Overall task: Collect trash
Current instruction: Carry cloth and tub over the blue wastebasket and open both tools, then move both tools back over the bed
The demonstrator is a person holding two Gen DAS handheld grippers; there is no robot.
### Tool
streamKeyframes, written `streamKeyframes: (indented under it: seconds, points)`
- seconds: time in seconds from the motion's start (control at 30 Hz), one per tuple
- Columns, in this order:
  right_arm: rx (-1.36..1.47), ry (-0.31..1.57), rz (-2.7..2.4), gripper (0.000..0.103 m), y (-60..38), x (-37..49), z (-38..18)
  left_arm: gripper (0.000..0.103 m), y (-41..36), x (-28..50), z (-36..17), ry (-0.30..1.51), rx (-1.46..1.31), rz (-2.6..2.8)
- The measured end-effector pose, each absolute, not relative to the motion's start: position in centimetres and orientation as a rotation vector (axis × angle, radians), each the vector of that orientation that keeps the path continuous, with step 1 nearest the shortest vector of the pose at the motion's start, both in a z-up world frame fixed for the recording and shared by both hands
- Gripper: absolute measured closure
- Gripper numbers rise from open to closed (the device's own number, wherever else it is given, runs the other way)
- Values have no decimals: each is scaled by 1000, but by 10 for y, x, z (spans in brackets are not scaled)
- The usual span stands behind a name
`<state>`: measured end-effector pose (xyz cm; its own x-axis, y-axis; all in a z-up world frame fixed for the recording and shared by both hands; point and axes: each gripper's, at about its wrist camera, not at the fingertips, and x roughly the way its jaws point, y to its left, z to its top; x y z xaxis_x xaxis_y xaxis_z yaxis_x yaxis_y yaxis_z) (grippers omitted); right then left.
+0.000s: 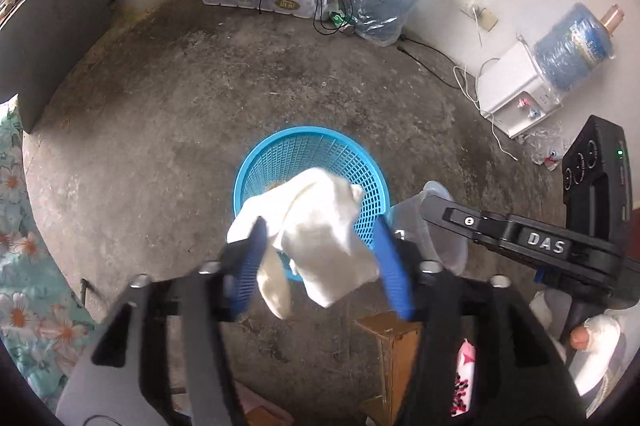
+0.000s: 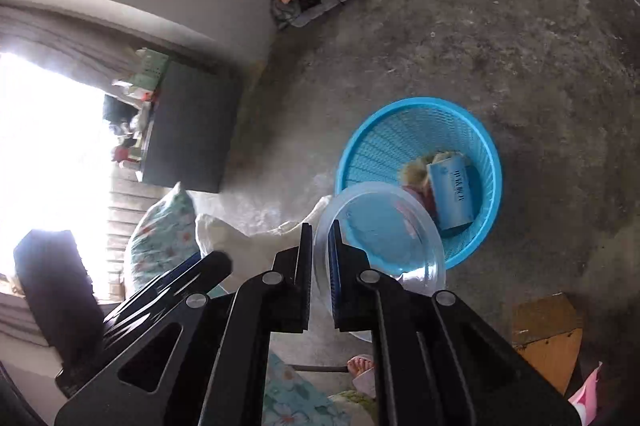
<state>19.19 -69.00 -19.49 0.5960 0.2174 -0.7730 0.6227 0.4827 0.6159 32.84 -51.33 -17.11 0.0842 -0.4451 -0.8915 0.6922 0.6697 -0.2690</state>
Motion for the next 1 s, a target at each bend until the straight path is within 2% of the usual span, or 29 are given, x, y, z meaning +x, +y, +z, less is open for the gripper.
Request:
streamKeyframes:
  seconds: [0.07,0.17,0.33,0.6,0.67,0.8,1.0]
  points:
    - [1060,987,-327,52,-701,207,-216,38,-517,336,-175,1197,215,-841]
    - [1011,1052,-406,51,-709,219,-240,38,-514,341,-172,1207,163,-849]
    - [965,1043,-388,51,-706,221,-246,38,-497,337,-144,1128,141,-901]
    - [901,955,-341,51,-685,200,-206,38,-437,300,-55,948,102,-979]
    - [852,925,-310,51,-669,191,-185,33,-412,284,-31,905,101,-981]
    - [735,870,-253,37,-628,170,-141,26,-349,251,7,847,47,-949]
    - [559,851,-104,26,-550,156,-76,22,-242,217,40,755,-43,-821]
